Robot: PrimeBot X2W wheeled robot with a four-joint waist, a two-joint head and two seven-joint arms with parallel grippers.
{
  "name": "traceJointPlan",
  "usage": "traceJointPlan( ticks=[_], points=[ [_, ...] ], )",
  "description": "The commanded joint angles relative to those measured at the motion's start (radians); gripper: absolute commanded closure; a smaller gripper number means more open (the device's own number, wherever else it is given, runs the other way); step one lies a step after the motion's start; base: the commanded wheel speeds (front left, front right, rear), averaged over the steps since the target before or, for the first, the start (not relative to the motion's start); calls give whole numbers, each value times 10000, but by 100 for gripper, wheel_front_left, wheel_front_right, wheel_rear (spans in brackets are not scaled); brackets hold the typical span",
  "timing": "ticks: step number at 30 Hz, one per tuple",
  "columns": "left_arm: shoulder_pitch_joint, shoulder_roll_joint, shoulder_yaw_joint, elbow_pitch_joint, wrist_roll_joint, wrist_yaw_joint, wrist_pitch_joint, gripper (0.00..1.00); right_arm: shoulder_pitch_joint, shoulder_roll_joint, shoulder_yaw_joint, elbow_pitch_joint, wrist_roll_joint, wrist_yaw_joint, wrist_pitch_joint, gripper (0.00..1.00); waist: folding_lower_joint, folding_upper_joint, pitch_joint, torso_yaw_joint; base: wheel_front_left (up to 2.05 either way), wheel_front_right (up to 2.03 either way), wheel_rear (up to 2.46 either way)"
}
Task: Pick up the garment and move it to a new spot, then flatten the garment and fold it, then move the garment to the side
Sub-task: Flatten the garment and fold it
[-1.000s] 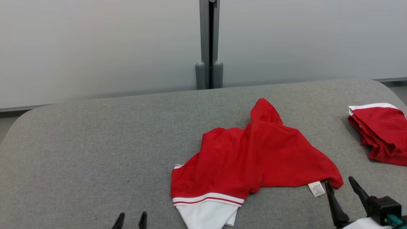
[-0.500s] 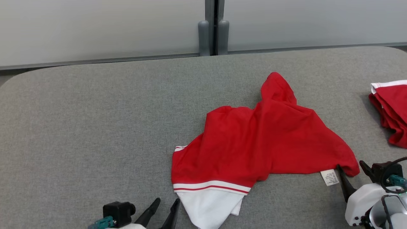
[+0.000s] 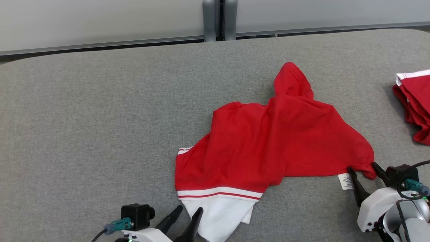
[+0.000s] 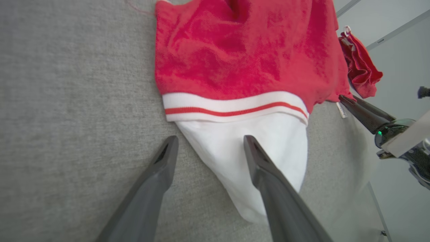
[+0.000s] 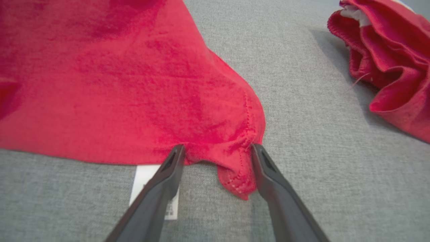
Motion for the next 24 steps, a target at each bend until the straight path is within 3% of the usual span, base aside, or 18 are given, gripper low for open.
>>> traceJointPlan(
  ticks=[1,8,9,10,11,18,24],
  points=[
    [-76,96,-81,90,41,87,235,0,-123,-12,67,101,28,-3,-67,0,0,0,97,-86,0,0,0],
    [219,84,-307,-68,-393,87,805,0,-260,-36,300,167,188,-3,-148,0,0,0,283,-162,0,0,0],
    [215,122,-374,-55,-399,72,865,25,-277,-37,346,195,247,-3,-142,3,0,0,296,-168,0,0,0],
    [218,117,-388,-55,-496,52,892,60,-303,-35,455,225,307,-3,-121,73,0,0,300,-174,0,0,0],
    [212,115,-400,-64,-541,41,902,100,-344,-47,518,259,354,-3,-126,100,0,0,283,-184,0,0,0],
    [463,258,-124,-1389,-1364,-55,972,100,-220,-501,686,-525,1064,-3,-400,100,0,0,-196,-190,0,0,0],
    [774,468,642,-5159,-2782,97,1391,100,323,-1356,56,-3652,1526,-3,419,100,0,0,-549,-269,0,0,0]
  ],
)
